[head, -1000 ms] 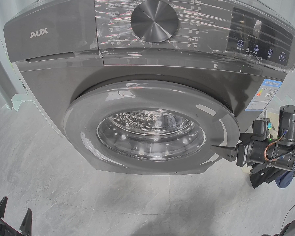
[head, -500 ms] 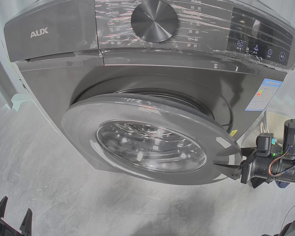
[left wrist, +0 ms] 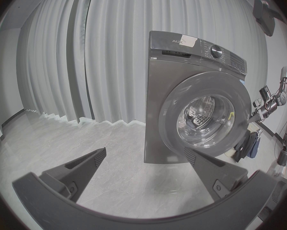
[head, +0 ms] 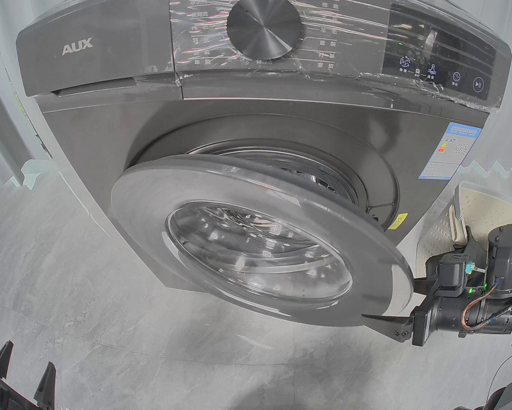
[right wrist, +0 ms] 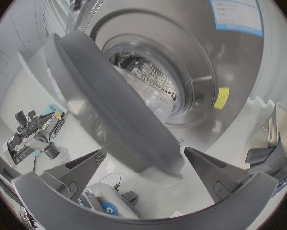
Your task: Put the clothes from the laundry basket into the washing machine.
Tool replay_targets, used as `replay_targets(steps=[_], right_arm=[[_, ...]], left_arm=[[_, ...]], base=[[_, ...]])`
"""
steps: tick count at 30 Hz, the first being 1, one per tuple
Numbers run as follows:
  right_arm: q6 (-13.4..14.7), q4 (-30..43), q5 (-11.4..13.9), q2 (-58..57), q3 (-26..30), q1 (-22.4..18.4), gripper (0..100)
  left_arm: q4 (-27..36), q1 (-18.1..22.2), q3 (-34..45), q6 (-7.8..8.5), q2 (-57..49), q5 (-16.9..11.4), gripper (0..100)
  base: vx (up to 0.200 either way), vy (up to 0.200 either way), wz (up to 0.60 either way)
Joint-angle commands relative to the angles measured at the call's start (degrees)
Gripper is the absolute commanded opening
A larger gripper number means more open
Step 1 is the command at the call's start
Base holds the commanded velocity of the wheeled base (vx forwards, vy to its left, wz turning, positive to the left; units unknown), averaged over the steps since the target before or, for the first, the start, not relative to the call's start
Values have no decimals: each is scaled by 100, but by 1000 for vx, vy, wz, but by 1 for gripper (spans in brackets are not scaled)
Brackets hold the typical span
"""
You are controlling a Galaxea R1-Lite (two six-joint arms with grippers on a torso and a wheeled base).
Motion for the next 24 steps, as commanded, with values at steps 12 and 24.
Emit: replay_targets(steps=[12,24], right_arm=[[32,-36,-276,20,-144,-1,100],[41,-36,-214,-24,67,280,100]], left_arm=[[2,-4,84,0,-33,1,100],[2,-4,84,0,-33,1,100]], base=[[-67,0,0],[-33,0,0]])
